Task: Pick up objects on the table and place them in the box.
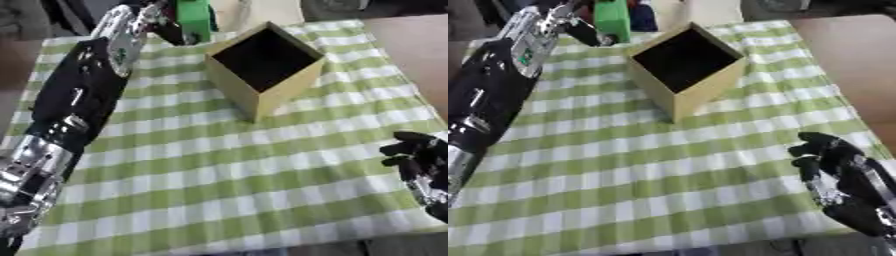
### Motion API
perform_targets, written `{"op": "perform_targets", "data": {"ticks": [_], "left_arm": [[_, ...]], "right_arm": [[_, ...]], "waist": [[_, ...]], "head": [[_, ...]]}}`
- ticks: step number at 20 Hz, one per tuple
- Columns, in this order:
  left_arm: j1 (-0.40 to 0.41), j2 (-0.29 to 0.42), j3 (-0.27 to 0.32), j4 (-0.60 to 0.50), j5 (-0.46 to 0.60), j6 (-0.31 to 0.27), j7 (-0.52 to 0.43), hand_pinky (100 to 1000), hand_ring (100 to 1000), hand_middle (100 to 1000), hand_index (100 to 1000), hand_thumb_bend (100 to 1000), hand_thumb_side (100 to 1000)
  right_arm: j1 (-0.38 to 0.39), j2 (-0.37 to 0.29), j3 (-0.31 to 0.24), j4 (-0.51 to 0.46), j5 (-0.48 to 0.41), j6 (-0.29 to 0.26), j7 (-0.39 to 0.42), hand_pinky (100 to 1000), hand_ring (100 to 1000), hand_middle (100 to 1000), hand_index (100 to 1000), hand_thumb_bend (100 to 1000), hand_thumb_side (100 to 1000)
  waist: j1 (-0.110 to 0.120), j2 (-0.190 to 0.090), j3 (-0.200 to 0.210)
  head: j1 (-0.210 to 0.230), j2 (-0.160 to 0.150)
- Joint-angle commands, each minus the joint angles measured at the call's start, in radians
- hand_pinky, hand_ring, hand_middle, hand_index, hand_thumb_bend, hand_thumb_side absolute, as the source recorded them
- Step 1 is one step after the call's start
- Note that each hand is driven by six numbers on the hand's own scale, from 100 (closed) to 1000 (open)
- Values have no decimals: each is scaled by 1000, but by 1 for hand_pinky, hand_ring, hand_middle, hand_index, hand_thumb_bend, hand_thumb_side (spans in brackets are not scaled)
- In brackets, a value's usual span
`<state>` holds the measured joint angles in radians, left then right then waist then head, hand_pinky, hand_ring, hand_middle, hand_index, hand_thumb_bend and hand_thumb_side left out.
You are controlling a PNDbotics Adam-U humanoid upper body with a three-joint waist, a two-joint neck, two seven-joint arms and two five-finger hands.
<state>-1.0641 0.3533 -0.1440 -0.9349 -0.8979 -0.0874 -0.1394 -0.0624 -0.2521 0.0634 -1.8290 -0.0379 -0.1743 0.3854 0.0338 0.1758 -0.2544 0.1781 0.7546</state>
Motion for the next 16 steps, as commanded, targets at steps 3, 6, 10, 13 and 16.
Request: {"op": "perform_targets", "data": {"ticks": [3, 6, 10, 13, 16], "left_arm": [[-25, -34, -42, -36, -9, -32, -34, 660, 524, 454, 654, 574, 100], [-20, -68, -58, -22, -29, -49, -45, 660, 527, 458, 657, 582, 100], [-14, -102, -69, -2, -54, -64, -48, 663, 540, 475, 670, 595, 100], [-9, -116, -74, 8, -66, -75, -49, 667, 557, 495, 680, 619, 100], [-4, -122, -76, 15, -68, -83, -51, 679, 593, 547, 722, 664, 108]], "right_arm": [[-11, -11, 4, -11, -7, -2, 7, 702, 774, 619, 841, 100, 340], [-13, -10, 6, -11, -8, -2, 11, 702, 774, 619, 841, 100, 341], [-15, -9, 9, -10, -9, -2, 14, 702, 775, 619, 841, 100, 342], [-17, -8, 9, -9, -9, -1, 15, 702, 775, 619, 842, 100, 343], [-18, -8, 9, -9, -9, 0, 17, 703, 775, 619, 842, 100, 344]], "waist": [[-6, -16, -3], [-7, -14, -6], [-6, -11, -11], [-5, -11, -12], [-3, -11, -12]], "head": [[7, -5], [9, -6], [10, -7], [11, -7], [11, -7]]}}
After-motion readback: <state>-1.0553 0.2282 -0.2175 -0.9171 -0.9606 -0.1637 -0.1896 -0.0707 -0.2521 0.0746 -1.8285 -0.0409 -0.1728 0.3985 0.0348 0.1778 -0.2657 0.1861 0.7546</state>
